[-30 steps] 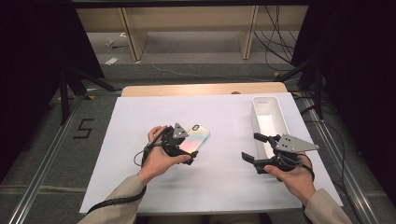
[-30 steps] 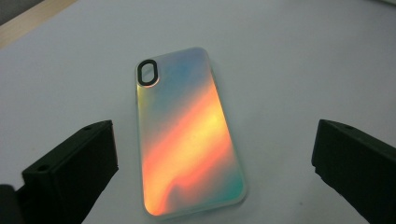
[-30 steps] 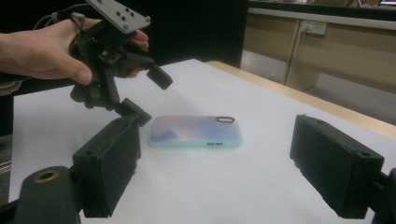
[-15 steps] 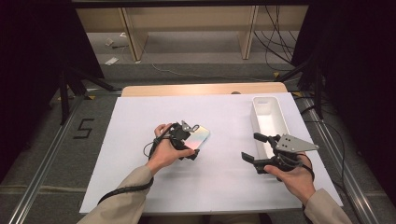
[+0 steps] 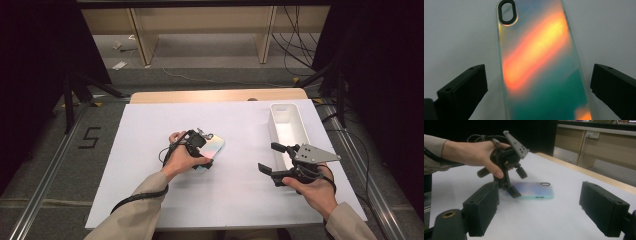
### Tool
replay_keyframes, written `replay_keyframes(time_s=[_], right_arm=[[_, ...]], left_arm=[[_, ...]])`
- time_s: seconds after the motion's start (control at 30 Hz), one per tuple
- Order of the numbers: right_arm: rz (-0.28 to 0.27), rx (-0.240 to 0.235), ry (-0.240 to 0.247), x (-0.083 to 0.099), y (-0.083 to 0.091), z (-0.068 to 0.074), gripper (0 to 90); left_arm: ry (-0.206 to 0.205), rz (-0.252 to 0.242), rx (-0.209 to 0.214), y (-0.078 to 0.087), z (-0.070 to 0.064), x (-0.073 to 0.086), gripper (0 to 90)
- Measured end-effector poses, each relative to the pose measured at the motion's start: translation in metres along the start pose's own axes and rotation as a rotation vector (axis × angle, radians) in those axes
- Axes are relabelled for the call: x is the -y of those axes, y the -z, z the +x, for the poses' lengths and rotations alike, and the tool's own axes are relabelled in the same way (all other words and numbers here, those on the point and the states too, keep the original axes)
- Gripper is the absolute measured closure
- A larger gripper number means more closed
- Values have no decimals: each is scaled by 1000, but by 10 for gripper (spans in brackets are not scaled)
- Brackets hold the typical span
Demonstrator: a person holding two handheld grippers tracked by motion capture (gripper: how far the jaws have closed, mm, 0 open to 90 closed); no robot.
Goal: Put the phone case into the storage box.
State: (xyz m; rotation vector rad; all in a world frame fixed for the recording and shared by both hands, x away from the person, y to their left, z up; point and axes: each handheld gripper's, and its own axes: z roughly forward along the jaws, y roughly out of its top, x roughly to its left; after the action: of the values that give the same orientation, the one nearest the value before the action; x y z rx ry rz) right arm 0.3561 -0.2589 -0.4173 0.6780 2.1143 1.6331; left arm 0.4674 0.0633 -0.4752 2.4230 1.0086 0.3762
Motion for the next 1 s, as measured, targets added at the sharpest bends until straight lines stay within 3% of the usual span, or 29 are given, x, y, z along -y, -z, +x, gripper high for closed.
replay_keyframes(time_s=[0.3, 0.53, 0.73, 1.0], right_arm=[[4, -4, 0, 0, 0, 0, 169], [6, -5, -3, 1, -1, 0, 169], [6, -5, -2, 1, -1, 0, 169], [12, -11, 1, 1, -1, 1, 168]], left_arm=[[7, 49, -1, -5, 1, -2, 33], [11, 90, 52, -5, 5, -6, 107], [52, 107, 69, -6, 7, -8, 120], [56, 133, 68, -6, 7, -10, 131]])
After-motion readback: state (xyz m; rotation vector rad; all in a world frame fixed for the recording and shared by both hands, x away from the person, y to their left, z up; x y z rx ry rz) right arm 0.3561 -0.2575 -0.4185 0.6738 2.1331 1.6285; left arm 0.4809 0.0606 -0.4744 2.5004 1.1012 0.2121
